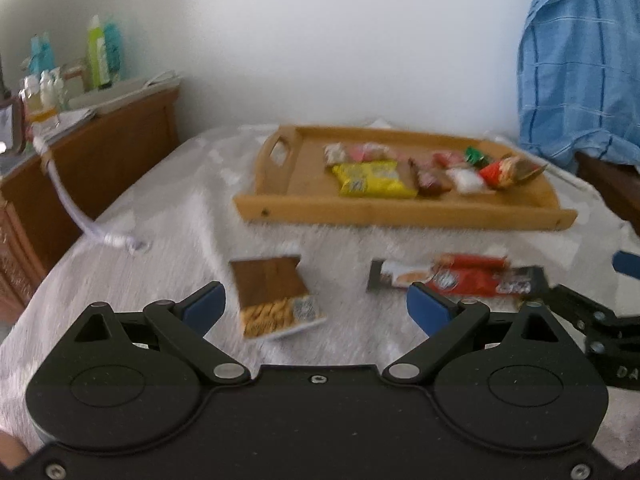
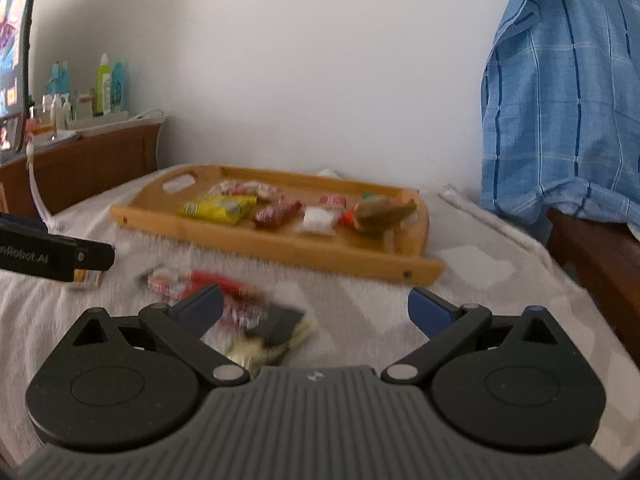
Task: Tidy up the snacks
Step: 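Pull both tools back from the tray toward the remaining snacks, then grasp the brown nut pack with the left tool while the right tool grasps the pale wrapped sweet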
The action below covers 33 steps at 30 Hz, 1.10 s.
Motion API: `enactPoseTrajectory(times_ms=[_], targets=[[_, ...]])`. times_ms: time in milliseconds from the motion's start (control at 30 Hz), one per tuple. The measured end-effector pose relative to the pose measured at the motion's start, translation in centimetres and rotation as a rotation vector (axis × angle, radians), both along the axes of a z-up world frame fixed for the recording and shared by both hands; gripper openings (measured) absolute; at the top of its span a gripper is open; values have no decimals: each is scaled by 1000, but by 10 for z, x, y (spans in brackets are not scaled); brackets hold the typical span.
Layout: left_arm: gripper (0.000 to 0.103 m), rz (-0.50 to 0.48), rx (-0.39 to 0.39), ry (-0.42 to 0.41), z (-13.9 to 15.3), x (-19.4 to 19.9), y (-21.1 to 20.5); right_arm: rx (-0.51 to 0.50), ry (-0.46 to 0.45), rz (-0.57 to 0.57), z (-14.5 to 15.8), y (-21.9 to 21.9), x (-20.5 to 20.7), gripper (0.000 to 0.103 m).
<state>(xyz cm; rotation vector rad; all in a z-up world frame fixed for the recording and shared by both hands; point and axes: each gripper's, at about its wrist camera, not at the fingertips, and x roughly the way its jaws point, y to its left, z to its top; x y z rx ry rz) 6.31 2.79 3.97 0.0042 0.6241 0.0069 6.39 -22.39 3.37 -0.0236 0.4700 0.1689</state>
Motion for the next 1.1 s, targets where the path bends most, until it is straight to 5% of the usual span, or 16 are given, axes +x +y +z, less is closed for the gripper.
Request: enactPoseTrajectory(times_ms=[333, 800, 1000, 1100], targets=[[82, 77, -21, 48, -18, 12, 12, 60, 10, 4, -21, 10, -11, 103], [73, 154, 7, 60, -28, 38, 13, 48, 21, -53, -29, 16, 1, 103], [48, 131, 8, 50, -27, 38, 7, 38, 36, -31, -30, 18, 4, 103], [43, 120, 20, 50, -24, 36, 4, 51, 39, -21, -30, 18, 4, 102]])
